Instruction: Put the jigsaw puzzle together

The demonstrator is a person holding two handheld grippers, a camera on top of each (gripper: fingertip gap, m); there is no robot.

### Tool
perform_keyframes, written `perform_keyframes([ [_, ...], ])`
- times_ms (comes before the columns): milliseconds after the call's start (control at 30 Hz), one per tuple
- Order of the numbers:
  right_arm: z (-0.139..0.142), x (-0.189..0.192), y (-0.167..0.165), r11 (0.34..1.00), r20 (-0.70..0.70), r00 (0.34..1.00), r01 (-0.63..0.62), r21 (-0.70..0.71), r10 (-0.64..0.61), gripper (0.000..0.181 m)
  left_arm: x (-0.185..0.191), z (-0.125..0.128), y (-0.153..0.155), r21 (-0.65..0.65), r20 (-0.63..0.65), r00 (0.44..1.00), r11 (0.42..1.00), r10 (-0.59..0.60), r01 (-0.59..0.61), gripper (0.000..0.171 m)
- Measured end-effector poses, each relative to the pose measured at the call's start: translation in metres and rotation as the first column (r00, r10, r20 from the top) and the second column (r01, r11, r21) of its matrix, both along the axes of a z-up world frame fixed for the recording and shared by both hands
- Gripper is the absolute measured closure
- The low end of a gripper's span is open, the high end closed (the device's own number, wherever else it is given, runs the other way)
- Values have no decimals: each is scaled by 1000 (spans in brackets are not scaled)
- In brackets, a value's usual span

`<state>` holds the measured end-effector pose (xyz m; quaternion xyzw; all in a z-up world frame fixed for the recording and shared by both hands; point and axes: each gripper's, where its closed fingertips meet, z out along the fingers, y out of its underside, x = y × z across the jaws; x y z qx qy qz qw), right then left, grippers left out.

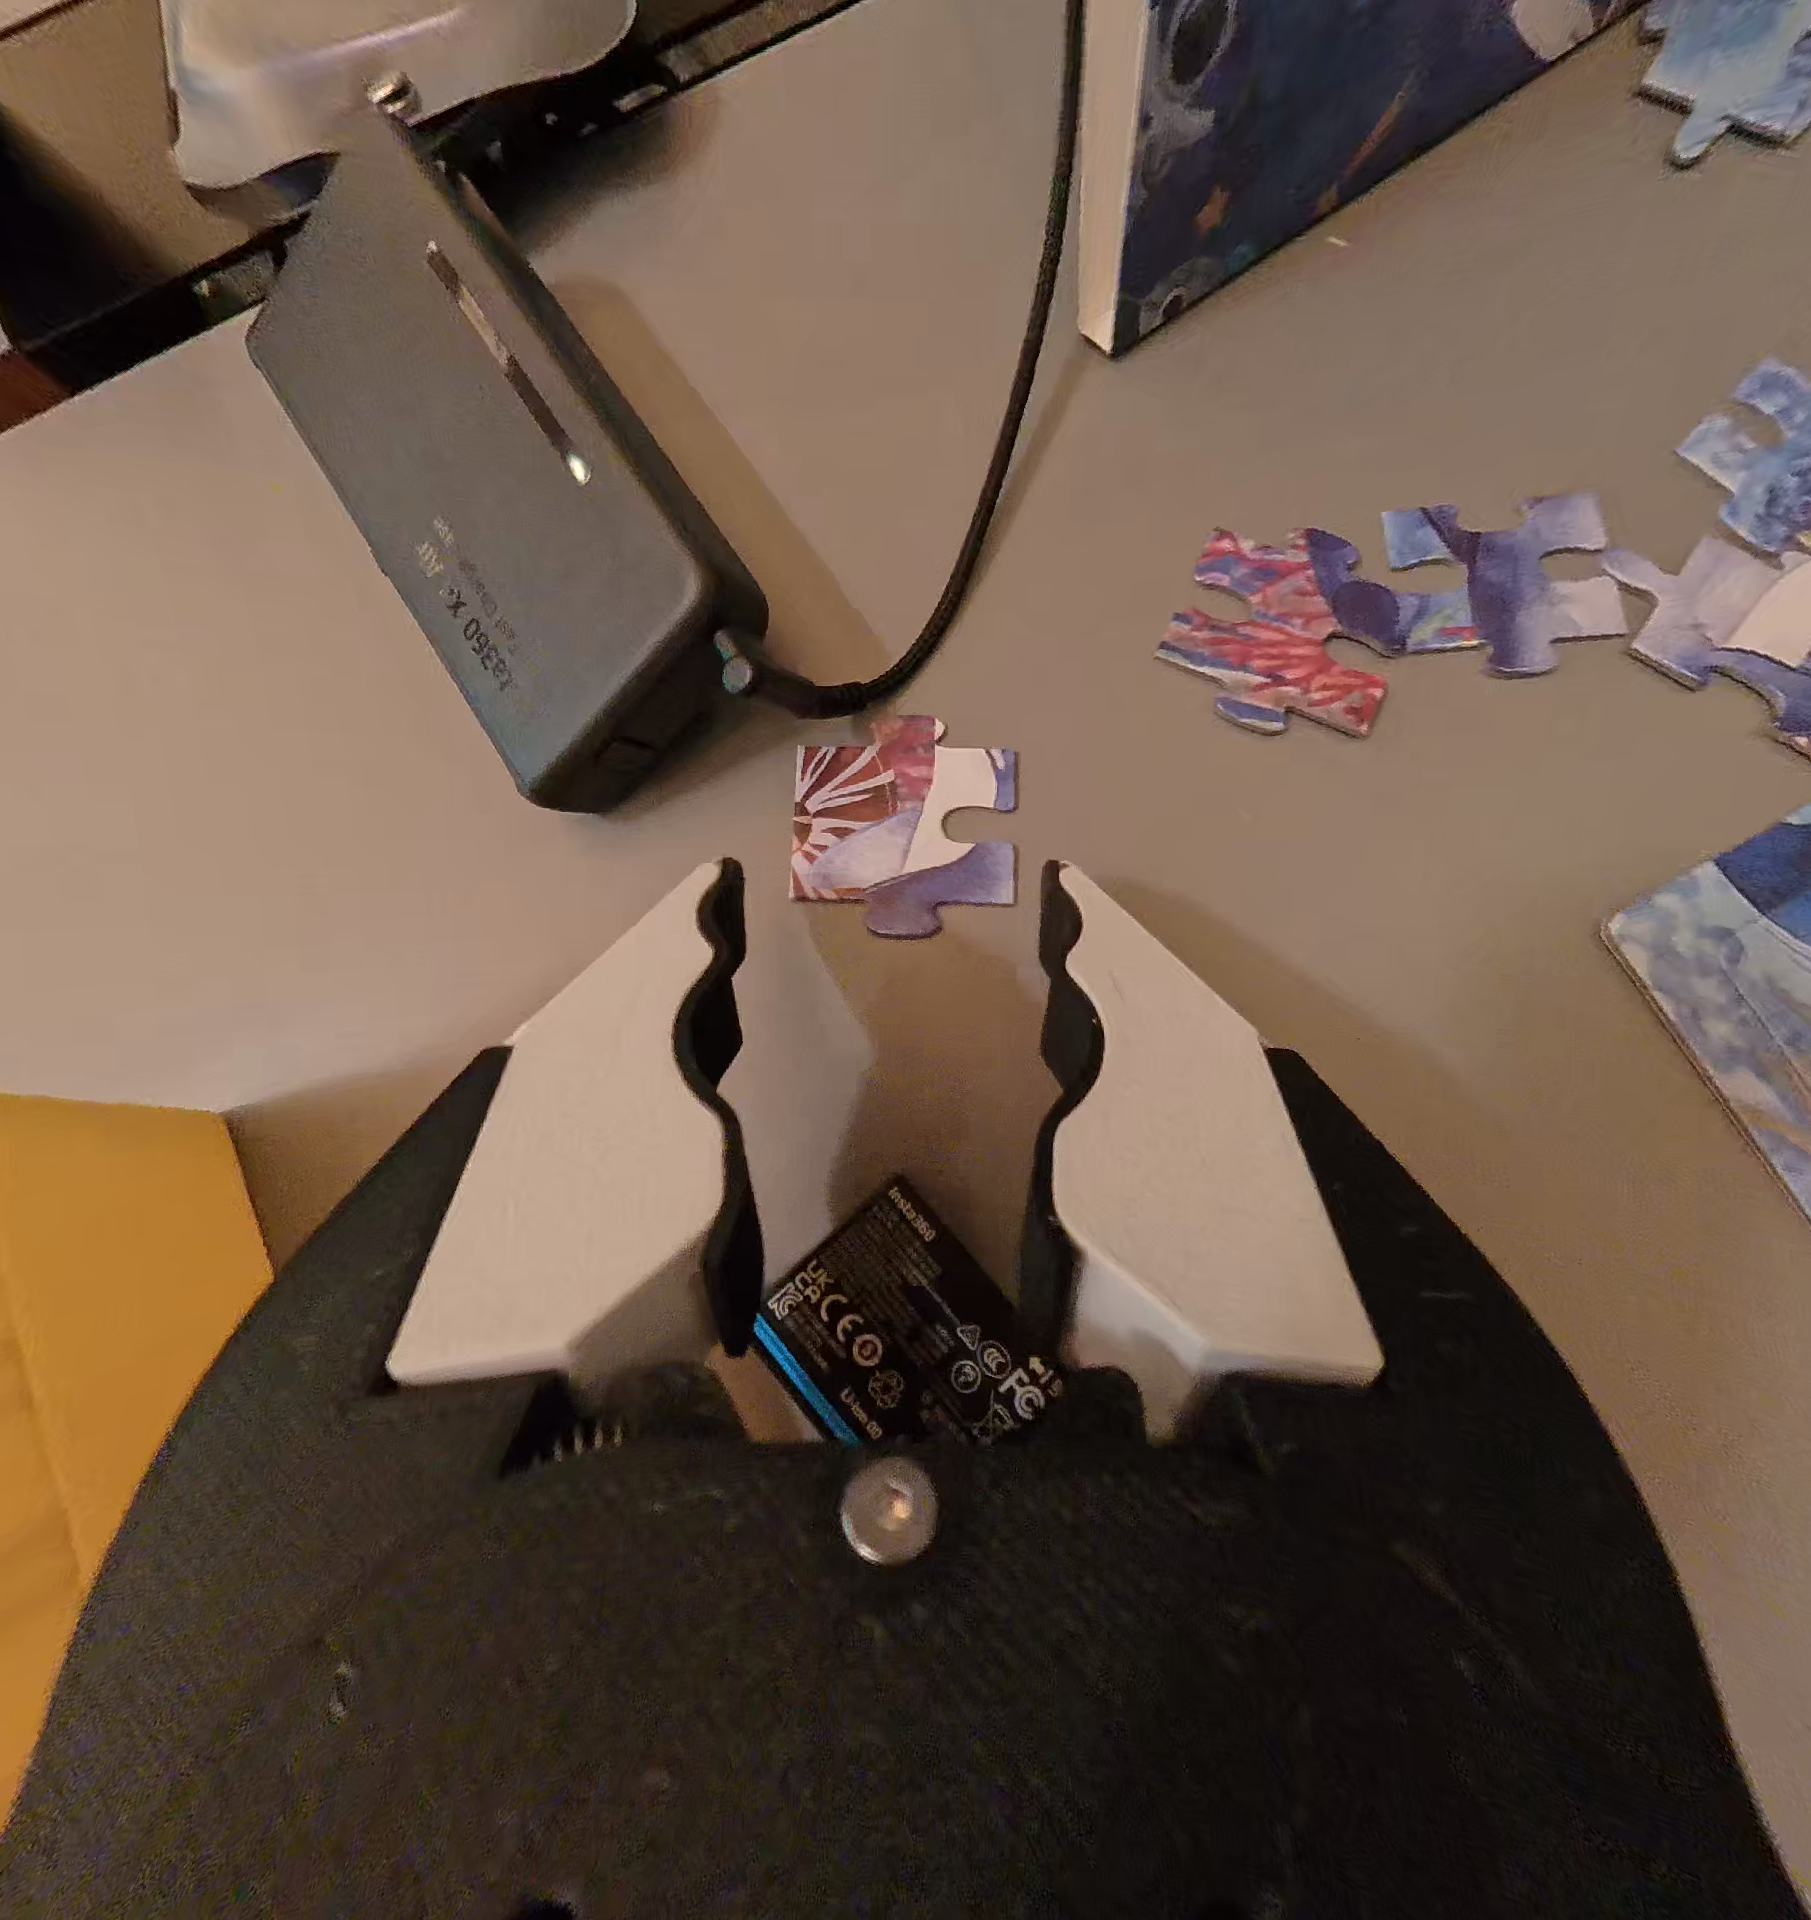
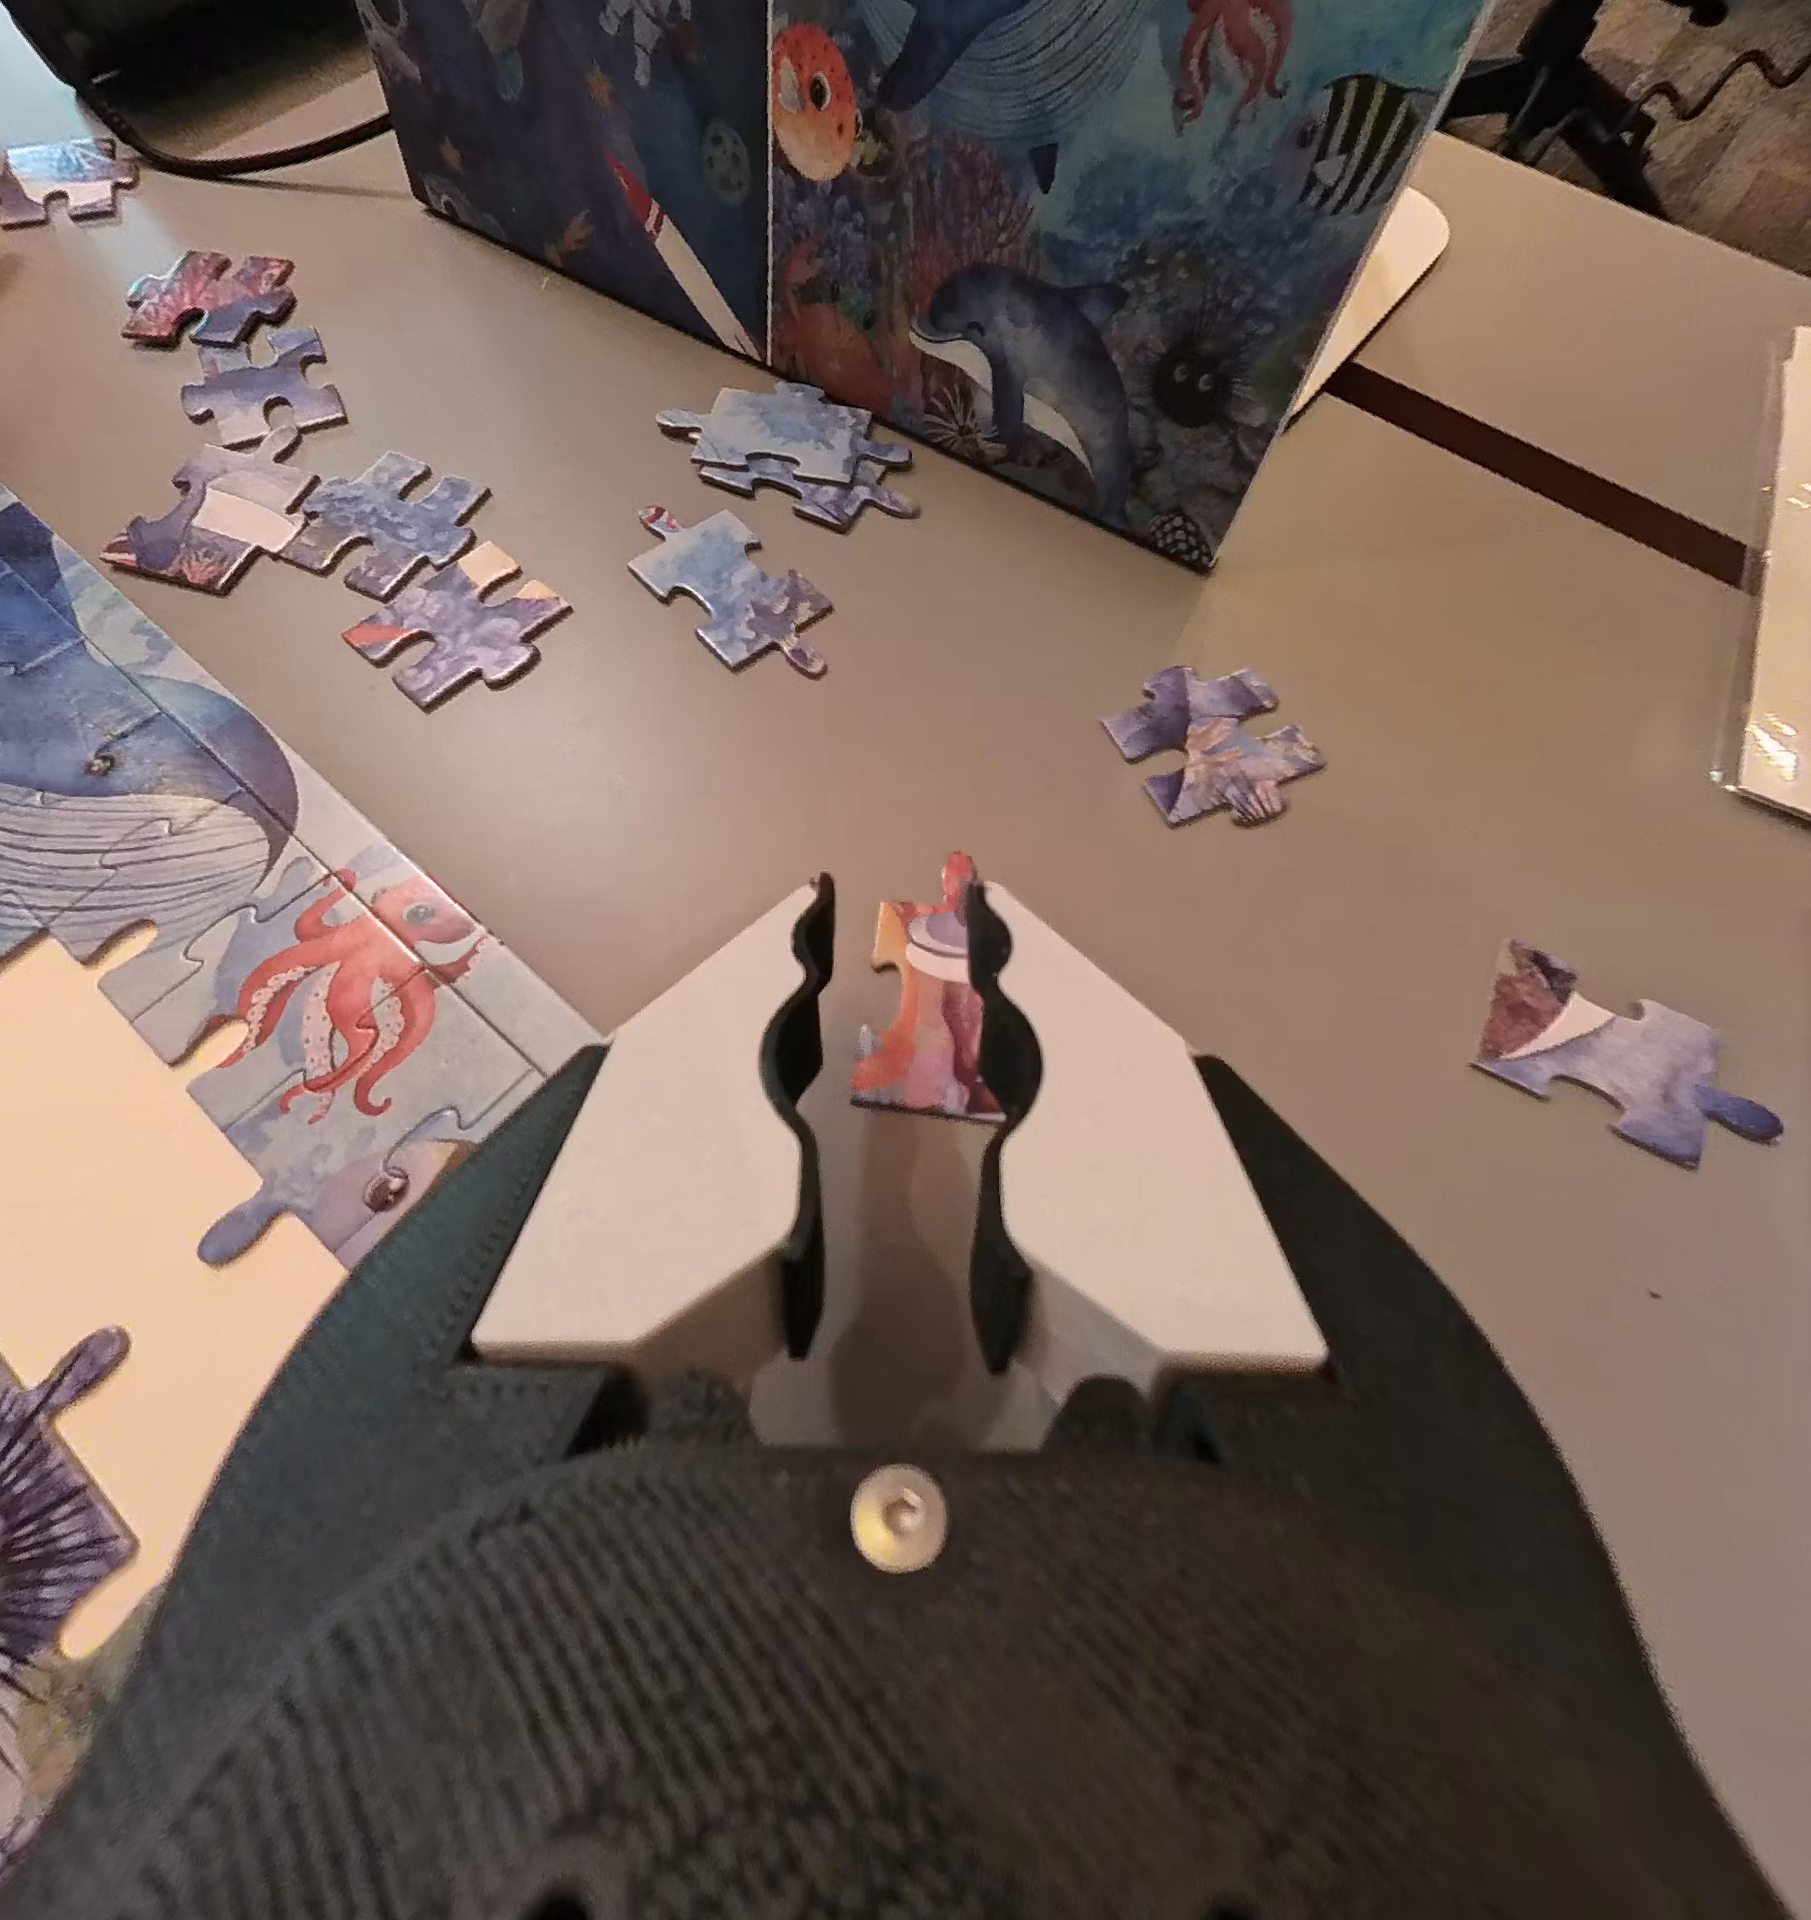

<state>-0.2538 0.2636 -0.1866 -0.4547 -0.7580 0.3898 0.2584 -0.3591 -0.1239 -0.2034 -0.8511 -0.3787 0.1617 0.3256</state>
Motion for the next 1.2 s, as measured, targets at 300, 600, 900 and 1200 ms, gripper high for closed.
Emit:
perform_keyframes([
  [300,-3,-2,-5,1000,-9,1000,-5,13,5,161,-2,-16,0,-27,98,995,1000,-2,5,111],
  [600,1,-4,-12,1000,-35,999,-11,4,11,162,33,-2,26,37,113,985,991,-130,127,127],
  [900,5,-10,-25,999,-56,997,-48,3,48,164,50,0,46,-112,-13,975,969,-221,218,157],
  [1200,18,-28,-37,999,-96,994,-43,3,43,146,47,-4,50,-52,-10,972,971,-235,234,140],
])
